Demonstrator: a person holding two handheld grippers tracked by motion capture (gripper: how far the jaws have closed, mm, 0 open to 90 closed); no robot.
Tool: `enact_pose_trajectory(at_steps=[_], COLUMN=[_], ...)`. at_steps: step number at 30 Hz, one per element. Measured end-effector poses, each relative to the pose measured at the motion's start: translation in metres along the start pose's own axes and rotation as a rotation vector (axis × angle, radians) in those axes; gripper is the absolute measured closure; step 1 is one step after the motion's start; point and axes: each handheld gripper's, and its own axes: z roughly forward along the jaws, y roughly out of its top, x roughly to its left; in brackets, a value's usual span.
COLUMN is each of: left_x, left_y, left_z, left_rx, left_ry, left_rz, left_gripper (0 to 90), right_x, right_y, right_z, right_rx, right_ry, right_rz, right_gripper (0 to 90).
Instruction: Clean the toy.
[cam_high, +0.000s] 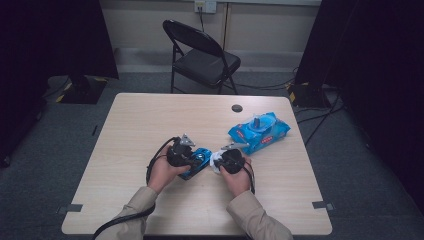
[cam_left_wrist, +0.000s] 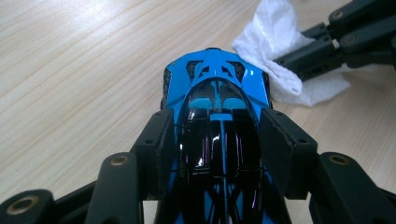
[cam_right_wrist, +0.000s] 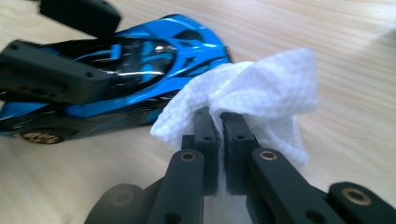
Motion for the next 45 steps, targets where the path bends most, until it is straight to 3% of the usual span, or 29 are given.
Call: enact_pose_trajectory(at_steps=[10, 25, 38, 45], left_x=[0.000, -0.001, -0.001, -0.001], left_y=[0.000, 0.000, -0.001, -0.003], left_z=[0.000, 0.000, -0.001, -0.001], left_rx=[0.002, 0.002, -0.005, -0.016], left_ry=[0.003, 0.007, 0.011, 0.012], left_rz=[-0.003, -0.003, -0.008, -0.005], left_gripper=[46.8, 46.9, 46.9, 46.9], right_x=[0.013, 0.061, 0.074, 0.079], right_y=[-0.007, -0.016, -0.020, -0.023], right_z=[-0.001, 0.004, 0.006, 0.001], right_rx=[0.003, 0.030, 0.036, 0.057], right_ry=[0.078, 0.214, 0.275, 0.302], right_rz=[-0.002, -0.080, -0.102, -0.144], right_gripper=[86.6, 86.6, 86.5, 86.3])
